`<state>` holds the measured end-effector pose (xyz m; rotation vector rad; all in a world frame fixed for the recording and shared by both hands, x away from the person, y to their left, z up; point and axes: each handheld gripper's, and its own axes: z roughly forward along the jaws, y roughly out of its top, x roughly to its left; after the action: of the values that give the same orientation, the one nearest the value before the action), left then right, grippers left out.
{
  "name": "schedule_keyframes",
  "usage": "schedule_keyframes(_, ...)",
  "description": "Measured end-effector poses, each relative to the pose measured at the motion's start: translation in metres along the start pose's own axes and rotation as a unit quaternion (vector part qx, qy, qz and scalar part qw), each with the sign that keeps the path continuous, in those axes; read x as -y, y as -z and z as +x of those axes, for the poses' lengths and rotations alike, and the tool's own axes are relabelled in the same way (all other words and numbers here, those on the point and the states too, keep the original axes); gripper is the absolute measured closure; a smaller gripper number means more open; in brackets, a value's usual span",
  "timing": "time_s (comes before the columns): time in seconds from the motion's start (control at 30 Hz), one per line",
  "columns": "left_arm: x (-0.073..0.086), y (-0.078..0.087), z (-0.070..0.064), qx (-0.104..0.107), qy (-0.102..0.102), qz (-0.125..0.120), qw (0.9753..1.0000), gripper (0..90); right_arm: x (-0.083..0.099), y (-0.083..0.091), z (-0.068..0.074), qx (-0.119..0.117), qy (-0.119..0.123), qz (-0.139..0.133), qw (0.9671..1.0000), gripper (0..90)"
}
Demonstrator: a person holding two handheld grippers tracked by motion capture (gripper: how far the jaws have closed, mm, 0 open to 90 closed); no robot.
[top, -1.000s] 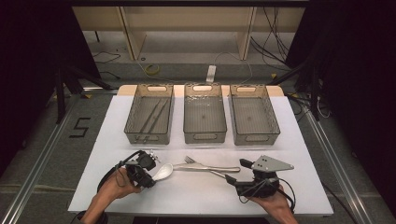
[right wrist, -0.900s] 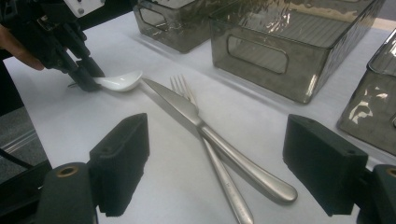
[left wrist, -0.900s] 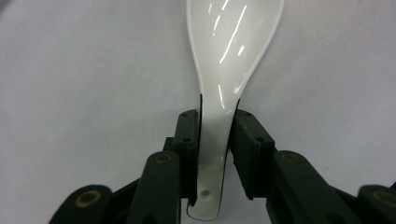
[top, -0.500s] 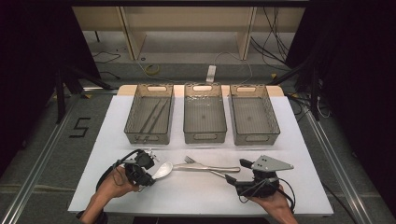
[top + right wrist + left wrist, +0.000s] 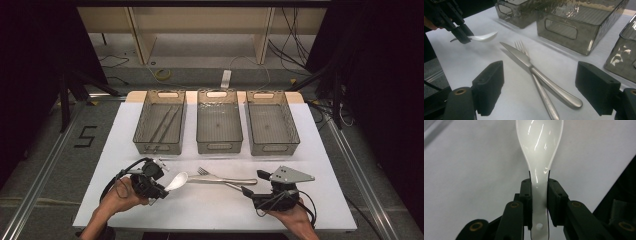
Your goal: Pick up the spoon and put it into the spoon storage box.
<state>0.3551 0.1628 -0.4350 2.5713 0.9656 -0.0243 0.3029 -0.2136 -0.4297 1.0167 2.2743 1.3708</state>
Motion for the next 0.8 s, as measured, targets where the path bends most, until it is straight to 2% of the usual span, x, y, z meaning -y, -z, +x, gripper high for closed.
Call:
schedule_keyframes(0.07,-0.001,0.002,-0.001,0.012,-0.004,-0.004,0.9999,75.1,0.0,0.0,0.0,0.001,0.0,0.0,1.0,23.9)
schedule_keyframes(0.13,-0.001,0.005,-0.001,0.013,-0.001,-0.015,0.9998,75.0,0.0,0.001,0.0,0.001,-0.001,0.0,1.0,23.9)
schedule_keyframes(0.27,-0.005,0.013,-0.002,0.021,0.0,-0.054,0.9983,75.0,0.0,0.0,0.0,0.001,-0.002,0.0,1.0,23.9)
schedule_keyframes(0.37,-0.011,0.018,-0.002,0.026,0.002,-0.086,0.996,75.0,0.001,0.0,-0.001,0.0,-0.002,-0.001,1.0,23.9)
schedule_keyframes(0.67,-0.027,0.023,0.002,0.011,0.006,-0.118,0.9929,75.0,0.001,-0.001,-0.001,-0.001,-0.003,0.001,1.0,24.0)
schedule_keyframes(0.8,-0.038,0.024,0.004,-0.004,0.01,-0.143,0.9896,75.0,0.001,-0.001,-0.001,0.0,-0.003,0.002,1.0,23.9)
